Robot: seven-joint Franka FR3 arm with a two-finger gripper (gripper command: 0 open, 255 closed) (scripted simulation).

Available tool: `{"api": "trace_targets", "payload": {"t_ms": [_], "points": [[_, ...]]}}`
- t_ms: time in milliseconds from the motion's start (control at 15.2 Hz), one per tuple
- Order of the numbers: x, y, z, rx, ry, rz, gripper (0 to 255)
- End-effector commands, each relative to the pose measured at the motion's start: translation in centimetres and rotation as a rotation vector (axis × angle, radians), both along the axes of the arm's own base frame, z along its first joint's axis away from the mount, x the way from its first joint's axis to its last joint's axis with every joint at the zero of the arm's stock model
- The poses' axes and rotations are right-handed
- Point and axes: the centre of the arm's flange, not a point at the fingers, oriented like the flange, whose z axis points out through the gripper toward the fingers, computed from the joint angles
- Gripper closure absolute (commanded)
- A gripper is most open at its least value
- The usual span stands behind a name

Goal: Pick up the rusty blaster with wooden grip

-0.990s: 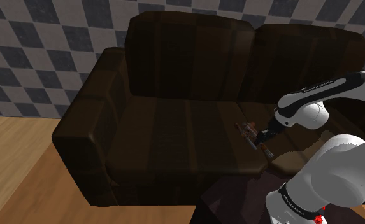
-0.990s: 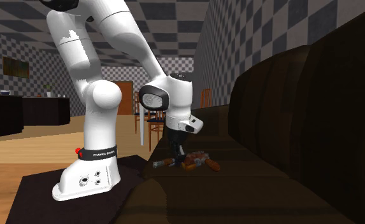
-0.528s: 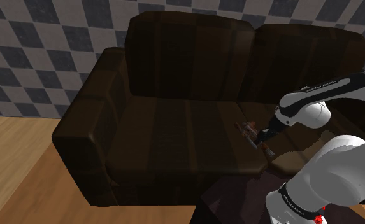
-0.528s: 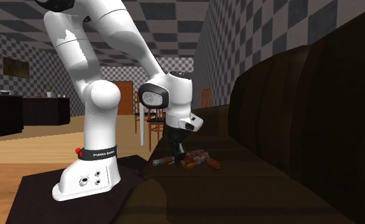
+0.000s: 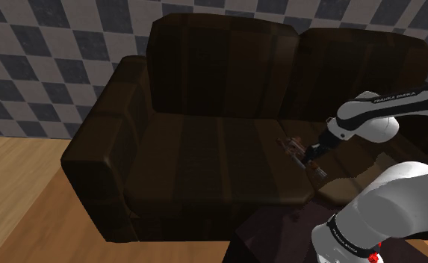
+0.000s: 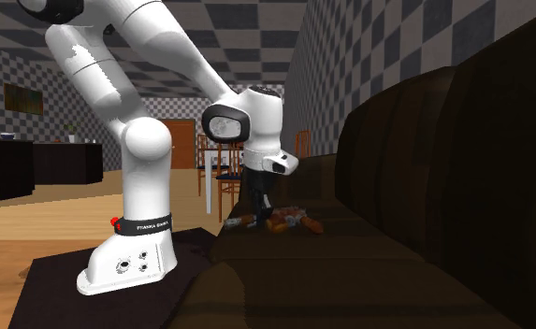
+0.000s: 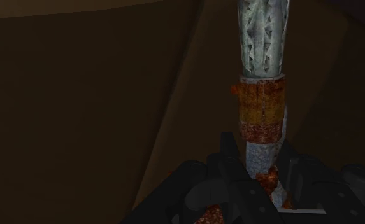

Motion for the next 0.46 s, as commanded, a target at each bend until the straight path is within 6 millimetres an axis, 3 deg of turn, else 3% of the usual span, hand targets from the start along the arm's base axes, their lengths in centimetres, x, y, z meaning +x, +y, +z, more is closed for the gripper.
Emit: {"api": "trace_targets", "payload": {"t_ms": [0, 264, 396], "points": [[0.0, -0.1, 1.1, 0.0, 0.001, 0.0, 255], [0.0, -0.1, 3.2, 0.0, 0.001, 0.0, 255], [-0.1, -0.1, 3.3, 0.0, 0.001, 0.0, 255]]}}
